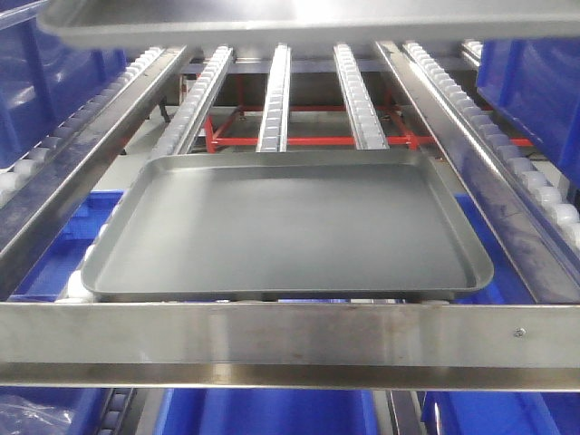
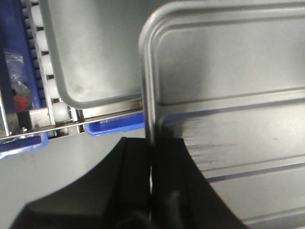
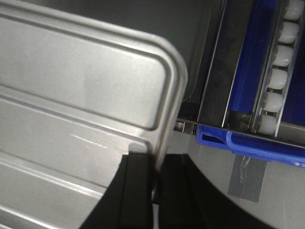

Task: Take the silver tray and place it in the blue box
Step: 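Lift the silver tray up off the shelf with both grippers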

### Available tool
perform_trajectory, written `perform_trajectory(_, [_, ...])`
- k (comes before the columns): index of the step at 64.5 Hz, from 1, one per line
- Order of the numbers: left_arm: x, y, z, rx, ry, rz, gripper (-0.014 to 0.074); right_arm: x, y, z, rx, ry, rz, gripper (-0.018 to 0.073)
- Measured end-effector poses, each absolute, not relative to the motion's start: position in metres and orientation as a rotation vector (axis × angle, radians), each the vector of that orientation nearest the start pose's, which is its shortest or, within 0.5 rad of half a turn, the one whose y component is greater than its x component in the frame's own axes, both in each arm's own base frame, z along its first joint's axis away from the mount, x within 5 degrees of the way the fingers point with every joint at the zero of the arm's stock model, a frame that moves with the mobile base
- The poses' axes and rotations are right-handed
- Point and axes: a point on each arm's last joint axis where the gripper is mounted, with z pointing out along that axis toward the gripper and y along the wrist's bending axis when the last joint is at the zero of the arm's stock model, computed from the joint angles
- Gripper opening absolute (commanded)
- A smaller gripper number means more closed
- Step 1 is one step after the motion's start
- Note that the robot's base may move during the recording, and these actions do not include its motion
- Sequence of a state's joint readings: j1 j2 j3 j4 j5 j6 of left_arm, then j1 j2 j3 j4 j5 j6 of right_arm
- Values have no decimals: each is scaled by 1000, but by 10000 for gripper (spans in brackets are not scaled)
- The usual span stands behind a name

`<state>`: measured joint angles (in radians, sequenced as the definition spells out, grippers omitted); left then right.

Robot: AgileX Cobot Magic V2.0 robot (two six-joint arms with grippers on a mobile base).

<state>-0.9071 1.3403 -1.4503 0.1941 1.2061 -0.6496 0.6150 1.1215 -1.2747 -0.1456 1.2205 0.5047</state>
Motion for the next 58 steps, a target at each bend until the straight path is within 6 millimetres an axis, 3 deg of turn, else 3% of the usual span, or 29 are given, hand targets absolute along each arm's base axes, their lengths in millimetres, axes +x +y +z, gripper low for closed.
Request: perform_trajectory(58, [176, -198, 404, 362, 2538, -345, -104, 171, 104, 400, -148, 2553, 222, 58])
